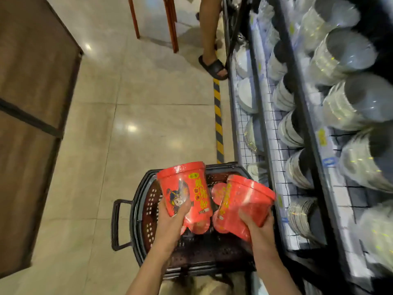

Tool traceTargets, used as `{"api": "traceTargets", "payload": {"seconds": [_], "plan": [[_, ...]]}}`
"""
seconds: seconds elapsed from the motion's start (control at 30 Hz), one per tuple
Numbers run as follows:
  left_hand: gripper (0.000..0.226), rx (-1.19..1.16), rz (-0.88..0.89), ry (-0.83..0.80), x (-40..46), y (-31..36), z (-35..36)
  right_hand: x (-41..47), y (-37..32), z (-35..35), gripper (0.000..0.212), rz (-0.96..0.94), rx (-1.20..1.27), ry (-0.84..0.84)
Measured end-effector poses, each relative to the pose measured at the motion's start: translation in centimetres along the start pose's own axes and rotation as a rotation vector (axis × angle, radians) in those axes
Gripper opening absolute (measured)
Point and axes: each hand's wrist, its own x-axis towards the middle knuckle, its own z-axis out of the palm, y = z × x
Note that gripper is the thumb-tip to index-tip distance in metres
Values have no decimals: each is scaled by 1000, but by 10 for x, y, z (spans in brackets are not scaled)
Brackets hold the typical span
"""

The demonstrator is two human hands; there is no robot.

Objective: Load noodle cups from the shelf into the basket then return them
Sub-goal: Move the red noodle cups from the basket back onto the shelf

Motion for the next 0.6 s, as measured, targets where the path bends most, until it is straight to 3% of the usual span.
{"api": "traceTargets", "payload": {"seconds": [0.13,0.3,0.43,0.57,0.6], "plan": [[55,-75,125,-85,-71,59,-4,-60,-44,-19,105,-102,126,-52],[71,-85,201,-160,-139,99,-29,-135,-80,-38,104,-253,234,-142],[114,-60,254,-227,-165,117,-54,-184,-86,-50,106,-338,332,-130],[99,-80,260,-330,-179,127,-66,-228,-73,-51,109,-411,451,-20],[105,-77,243,-357,-180,125,-67,-239,-66,-52,103,-426,493,3]]}}
